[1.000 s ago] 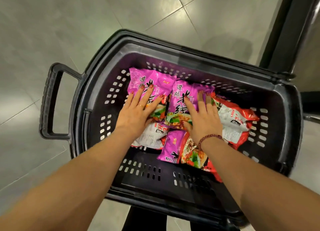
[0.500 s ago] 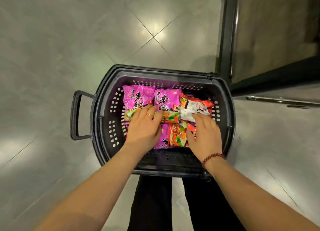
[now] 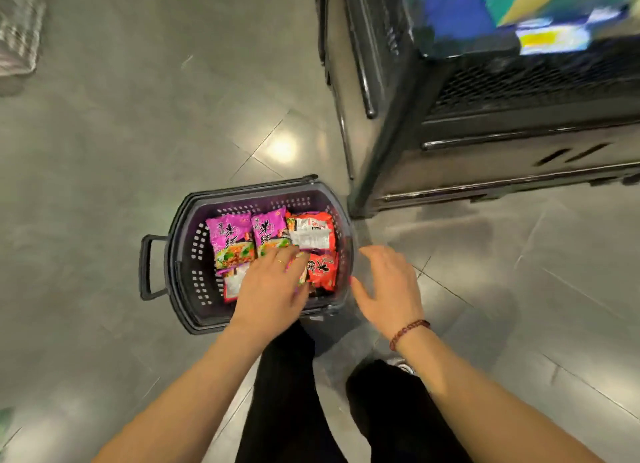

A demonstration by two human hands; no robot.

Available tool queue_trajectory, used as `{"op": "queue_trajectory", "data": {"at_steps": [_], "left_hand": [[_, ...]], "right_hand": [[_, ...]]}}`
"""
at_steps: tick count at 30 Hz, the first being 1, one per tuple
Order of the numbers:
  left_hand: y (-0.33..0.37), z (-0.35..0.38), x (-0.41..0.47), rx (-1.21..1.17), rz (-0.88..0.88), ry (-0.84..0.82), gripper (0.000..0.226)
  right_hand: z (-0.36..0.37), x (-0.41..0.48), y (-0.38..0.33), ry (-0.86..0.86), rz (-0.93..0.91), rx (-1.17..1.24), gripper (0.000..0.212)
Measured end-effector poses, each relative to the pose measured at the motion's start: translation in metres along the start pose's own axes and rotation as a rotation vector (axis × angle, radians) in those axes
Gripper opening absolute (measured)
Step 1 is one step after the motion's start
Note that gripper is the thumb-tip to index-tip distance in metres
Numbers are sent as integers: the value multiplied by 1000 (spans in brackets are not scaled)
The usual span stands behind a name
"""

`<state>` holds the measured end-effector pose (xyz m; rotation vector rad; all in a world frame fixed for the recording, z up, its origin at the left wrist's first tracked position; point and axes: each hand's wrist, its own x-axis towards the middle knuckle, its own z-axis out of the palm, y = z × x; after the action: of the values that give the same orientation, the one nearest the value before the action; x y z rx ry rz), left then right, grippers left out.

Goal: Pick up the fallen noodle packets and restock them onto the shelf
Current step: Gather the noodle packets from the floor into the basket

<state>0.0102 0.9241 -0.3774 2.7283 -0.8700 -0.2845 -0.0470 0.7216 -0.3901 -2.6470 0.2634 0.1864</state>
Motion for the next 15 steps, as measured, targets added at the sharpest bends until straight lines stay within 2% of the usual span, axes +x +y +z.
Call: {"op": "queue_trajectory", "data": {"at_steps": [6, 12, 15], "left_hand": [[154, 3, 9, 4, 146, -24, 41], [312, 11, 48, 25, 344, -49, 44], [381, 14, 74, 25, 480, -70, 46]], "right_hand": [[-83, -100, 98, 155, 81, -27, 47], [-154, -190, 204, 340, 342, -59, 44], [-182, -224, 245, 429, 501, -33, 50]]}}
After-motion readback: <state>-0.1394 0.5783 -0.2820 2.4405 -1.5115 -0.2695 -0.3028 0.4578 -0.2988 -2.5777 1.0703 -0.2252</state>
